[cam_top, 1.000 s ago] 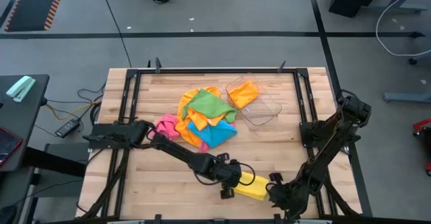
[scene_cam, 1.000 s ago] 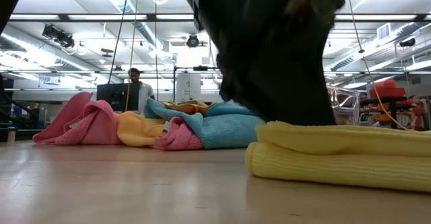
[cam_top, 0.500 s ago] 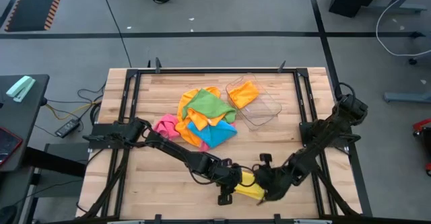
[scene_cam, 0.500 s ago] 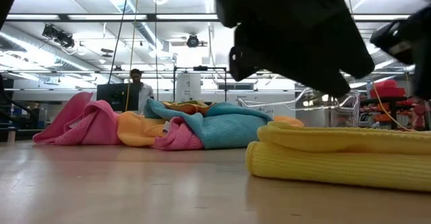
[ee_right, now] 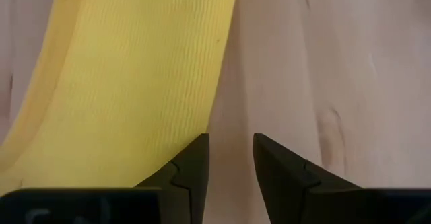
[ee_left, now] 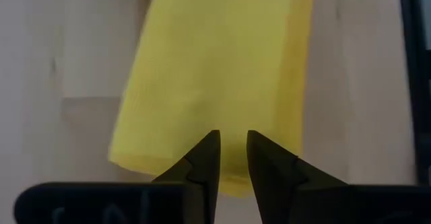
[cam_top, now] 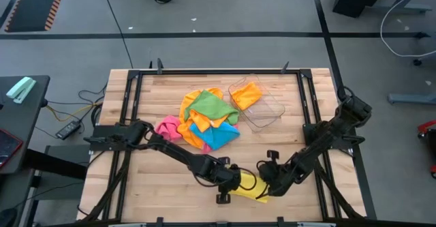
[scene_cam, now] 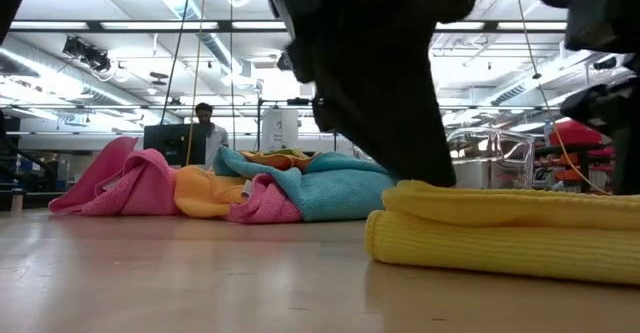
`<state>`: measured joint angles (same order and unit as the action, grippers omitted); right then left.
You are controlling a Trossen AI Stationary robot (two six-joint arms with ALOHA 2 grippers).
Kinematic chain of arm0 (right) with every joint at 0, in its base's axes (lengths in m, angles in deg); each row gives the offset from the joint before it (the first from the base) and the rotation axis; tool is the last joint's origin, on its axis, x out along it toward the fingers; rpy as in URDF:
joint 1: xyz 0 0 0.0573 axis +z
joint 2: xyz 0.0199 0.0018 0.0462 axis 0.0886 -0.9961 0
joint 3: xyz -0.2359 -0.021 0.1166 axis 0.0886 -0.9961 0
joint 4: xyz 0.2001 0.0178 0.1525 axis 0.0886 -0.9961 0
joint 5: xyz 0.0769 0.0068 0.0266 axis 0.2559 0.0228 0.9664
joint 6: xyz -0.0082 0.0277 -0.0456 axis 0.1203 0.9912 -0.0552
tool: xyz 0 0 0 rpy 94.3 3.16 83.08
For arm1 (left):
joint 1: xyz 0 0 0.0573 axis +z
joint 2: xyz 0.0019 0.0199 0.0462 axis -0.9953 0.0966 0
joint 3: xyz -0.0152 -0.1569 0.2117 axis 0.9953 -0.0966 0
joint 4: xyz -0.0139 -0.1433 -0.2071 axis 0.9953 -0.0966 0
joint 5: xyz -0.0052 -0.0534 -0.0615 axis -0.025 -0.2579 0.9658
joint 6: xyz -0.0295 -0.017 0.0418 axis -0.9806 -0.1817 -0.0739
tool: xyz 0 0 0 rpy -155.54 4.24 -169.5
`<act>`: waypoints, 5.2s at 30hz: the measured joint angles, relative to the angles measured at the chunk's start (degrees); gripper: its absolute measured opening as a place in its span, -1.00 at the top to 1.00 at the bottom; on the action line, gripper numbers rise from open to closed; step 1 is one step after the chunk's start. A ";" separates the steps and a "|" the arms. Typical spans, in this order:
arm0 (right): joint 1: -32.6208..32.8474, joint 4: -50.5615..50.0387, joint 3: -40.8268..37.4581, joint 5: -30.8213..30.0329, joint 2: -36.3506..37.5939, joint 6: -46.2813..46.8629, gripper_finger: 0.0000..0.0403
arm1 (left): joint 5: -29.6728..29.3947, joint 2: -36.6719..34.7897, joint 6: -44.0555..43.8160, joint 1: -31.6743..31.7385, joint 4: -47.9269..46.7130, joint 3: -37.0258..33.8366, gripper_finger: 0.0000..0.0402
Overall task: Fold microfiber towels
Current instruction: Fold the yellow towel
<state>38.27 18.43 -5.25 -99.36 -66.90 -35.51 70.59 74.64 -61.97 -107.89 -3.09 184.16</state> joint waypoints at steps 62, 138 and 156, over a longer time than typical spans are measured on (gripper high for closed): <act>10.88 19.49 5.82 0.65 -9.28 -26.36 -0.20 | -0.96 0.06 9.70 2.78 11.17 0.26 0.73; 4.24 18.77 6.72 6.58 -3.50 2.03 0.93 | -12.92 4.74 -9.49 -4.73 50.17 -13.89 0.92; -5.45 19.46 6.72 12.34 -3.65 -17.98 0.93 | -12.98 4.74 -9.21 -4.73 44.06 -13.88 0.97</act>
<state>32.82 37.89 1.46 -87.02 -70.55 -53.49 57.61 79.38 -71.18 -112.62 40.97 170.28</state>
